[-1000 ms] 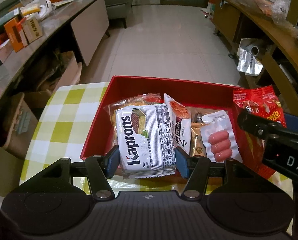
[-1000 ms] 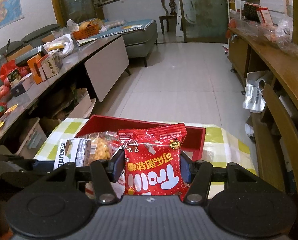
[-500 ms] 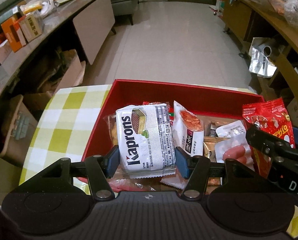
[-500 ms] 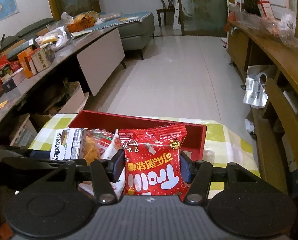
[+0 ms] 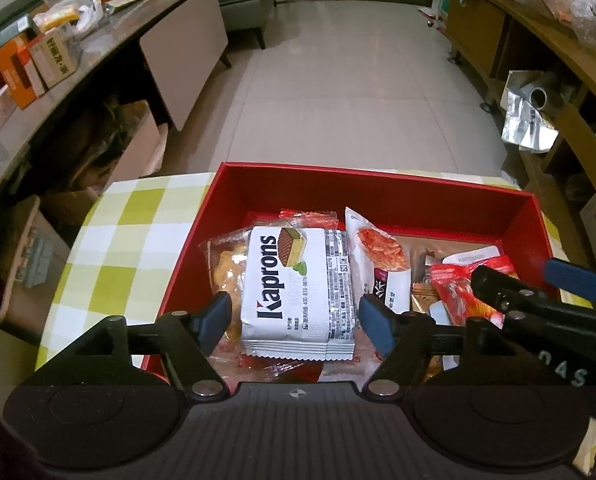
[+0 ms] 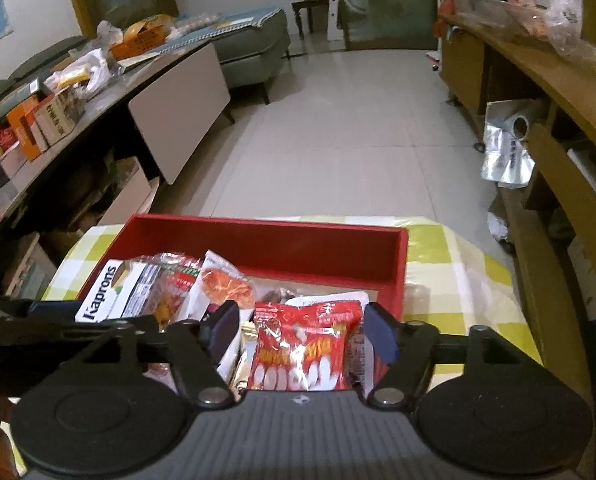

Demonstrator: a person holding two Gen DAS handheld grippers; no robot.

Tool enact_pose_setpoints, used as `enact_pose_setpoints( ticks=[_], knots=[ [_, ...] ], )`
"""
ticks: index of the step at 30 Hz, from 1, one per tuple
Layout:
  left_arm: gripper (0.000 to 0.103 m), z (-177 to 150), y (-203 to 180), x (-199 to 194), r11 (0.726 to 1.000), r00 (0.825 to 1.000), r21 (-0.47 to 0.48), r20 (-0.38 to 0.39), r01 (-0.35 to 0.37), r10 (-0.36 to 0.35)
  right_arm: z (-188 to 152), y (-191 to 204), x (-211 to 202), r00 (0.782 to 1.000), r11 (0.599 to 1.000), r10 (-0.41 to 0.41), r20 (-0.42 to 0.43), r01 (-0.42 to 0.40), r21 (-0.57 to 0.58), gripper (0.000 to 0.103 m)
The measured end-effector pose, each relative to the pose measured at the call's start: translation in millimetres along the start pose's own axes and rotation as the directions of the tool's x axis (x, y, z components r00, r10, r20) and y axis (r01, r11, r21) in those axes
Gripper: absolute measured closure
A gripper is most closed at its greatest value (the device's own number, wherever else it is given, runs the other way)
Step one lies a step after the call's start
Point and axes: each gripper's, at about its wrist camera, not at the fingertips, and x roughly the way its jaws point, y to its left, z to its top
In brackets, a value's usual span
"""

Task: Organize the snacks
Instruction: 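Drop the Kaprons pack from the left tool while the right tool drops the Trolli bag, then raise both open tools away from the box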

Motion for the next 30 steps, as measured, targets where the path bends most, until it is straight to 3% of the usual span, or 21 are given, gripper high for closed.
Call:
enact_pose_setpoints(
  ticks=[4, 11, 19, 30],
  knots=[
    [0.018, 0.2, -1.0, -6.8, 1.000, 1.000, 0.010, 0.018, -0.010, 0.009, 0.3, 0.2, -8.0, 1.000, 1.000, -0.018, 0.007, 0.018, 0.003, 0.024],
    [0.015, -6.4, 4.4, -21.6, 1.000, 0.999, -0.006, 0.030, -0.012, 0.012, -5.1, 3.7, -30.8, 0.998, 0.998, -0.058, 0.001, 0.058, -0.001, 0.024],
    [0.014, -31.1, 9.0, -44.0, 0.999, 0.998, 0.011, 0.058, -0.037, 0.036, -27.7, 5.3, -57.5, 0.998, 0.998, -0.066, -0.015, 0.066, 0.018, 0.023],
    [0.005, -59.4, 10.5, -72.1, 0.999, 0.995, 0.035, 0.097, -0.009, 0.006, -56.0, 14.1, -89.4, 0.999, 0.999, -0.040, -0.020, 0.041, 0.019, 0.023]
  ],
)
